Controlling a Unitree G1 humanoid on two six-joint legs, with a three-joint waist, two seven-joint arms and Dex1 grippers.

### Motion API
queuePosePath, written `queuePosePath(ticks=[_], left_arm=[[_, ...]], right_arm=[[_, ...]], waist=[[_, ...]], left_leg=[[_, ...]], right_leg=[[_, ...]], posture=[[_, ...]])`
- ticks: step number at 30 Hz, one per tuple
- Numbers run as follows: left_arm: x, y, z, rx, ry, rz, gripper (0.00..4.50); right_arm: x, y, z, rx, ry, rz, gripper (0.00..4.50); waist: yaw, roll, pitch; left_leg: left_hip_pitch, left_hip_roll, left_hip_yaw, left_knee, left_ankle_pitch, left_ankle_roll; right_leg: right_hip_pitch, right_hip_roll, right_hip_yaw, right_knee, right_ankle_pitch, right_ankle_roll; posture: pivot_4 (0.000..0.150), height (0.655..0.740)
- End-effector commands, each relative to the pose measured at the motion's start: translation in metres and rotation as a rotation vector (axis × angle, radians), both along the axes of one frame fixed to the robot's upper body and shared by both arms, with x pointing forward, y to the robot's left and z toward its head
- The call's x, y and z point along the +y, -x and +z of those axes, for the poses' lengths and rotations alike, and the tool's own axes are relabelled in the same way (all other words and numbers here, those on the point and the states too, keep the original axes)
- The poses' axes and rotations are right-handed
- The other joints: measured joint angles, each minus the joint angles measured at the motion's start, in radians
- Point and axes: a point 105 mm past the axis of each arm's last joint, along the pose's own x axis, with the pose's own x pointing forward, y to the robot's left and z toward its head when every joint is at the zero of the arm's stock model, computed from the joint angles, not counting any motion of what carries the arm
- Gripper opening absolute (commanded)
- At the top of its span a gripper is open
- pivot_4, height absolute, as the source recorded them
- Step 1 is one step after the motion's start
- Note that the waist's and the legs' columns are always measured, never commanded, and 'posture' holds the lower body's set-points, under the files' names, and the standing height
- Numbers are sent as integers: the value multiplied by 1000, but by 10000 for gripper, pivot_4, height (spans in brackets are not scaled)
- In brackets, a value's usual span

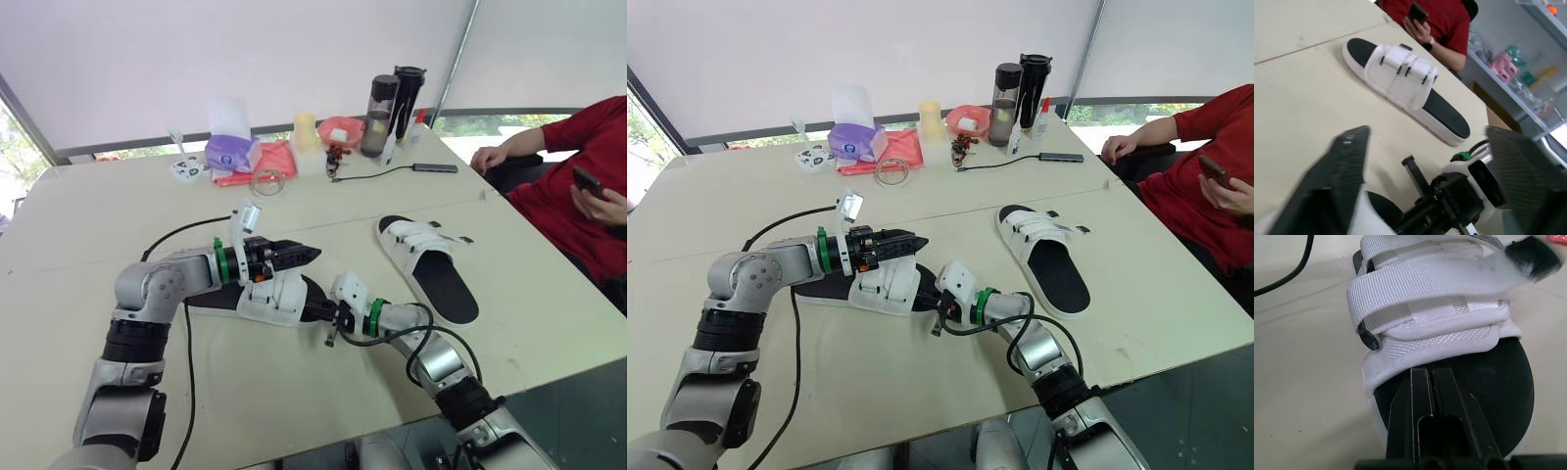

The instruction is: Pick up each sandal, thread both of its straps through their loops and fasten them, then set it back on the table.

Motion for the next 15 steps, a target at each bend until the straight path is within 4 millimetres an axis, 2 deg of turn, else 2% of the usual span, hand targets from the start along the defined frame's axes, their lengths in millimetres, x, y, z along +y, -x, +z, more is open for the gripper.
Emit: queuePosePath(ticks=[1, 7, 11, 15], left_arm=[[6, 0, 16, -67, 29, 3, 44349], [22, -16, 38, -170, 4, 34, 44349], [28, -29, 21, -286, -185, 12, 44349], [27, -36, 16, -316, -224, -19, 44349]], right_arm=[[-31, 21, -82, 270, 212, -91, 0], [-30, 21, -82, 268, 214, -84, 0], [-29, 21, -82, 270, 213, -83, 0], [-28, 20, -82, 270, 213, -83, 0]], waist=[[0, 0, 0], [1, 0, 0], [-1, 1, -1], [-1, 1, -1]], left_leg=[[0, 0, 0, 0, 0, 0], [0, 0, 0, 0, 0, 0], [0, 0, 1, 0, 0, 0], [-1, 0, 1, 0, 0, 0]], right_leg=[[0, 0, 0, 0, 0, 0], [0, 0, 0, 0, 0, 0], [0, 0, 0, 0, 0, 0], [-1, 0, 0, 0, 0, 0]], posture=[[1500, 7400], [1500, 7400], [1500, 7400], [1500, 7400]])
